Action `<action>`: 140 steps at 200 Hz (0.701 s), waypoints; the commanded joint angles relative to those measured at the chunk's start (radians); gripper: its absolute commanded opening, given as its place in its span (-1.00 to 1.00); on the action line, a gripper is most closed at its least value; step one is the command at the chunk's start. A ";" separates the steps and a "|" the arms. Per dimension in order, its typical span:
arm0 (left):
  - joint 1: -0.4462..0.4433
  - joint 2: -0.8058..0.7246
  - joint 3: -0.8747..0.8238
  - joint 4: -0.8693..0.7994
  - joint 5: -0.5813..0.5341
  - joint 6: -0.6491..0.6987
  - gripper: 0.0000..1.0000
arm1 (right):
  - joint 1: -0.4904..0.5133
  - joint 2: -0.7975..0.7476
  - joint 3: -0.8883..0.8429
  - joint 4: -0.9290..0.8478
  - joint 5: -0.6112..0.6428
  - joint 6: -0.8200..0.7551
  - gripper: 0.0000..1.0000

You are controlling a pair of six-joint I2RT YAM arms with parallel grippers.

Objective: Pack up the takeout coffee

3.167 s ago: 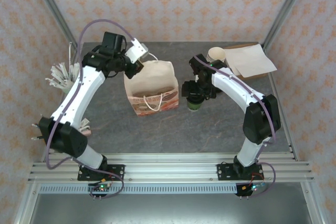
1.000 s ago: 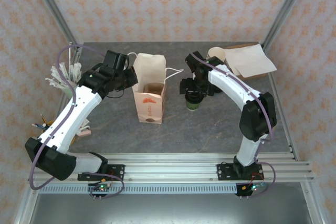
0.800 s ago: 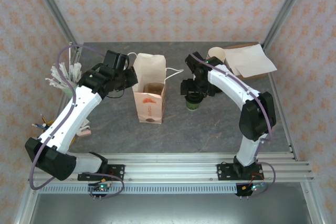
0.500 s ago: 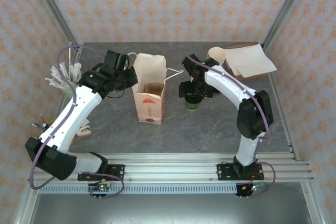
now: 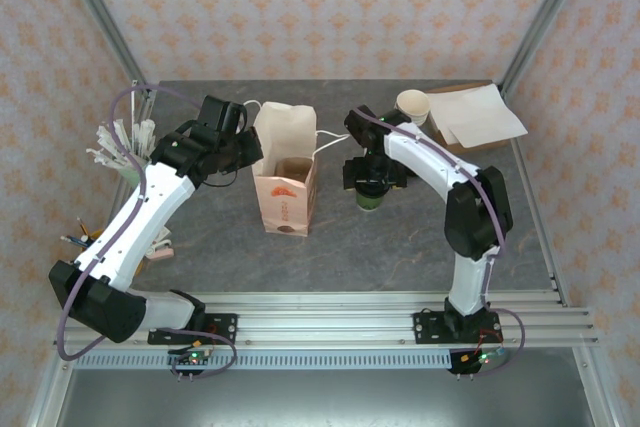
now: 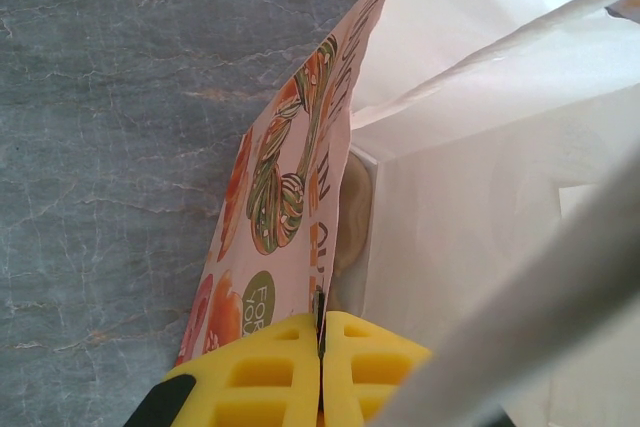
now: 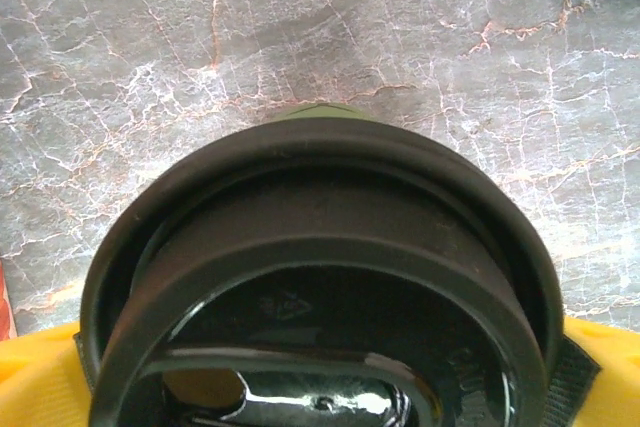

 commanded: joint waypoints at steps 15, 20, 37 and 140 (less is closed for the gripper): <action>-0.008 0.016 0.000 -0.013 -0.016 -0.011 -1.00 | 0.003 0.015 0.026 -0.041 0.031 0.008 0.98; -0.008 0.016 0.000 -0.012 -0.014 -0.011 -1.00 | 0.003 0.016 0.028 -0.040 0.028 0.009 0.97; -0.008 0.016 0.000 -0.012 -0.015 -0.009 -1.00 | 0.003 0.021 0.028 -0.036 0.020 0.012 0.90; -0.008 0.016 -0.003 0.007 0.003 0.004 -1.00 | 0.003 0.028 0.025 -0.025 0.013 0.024 0.95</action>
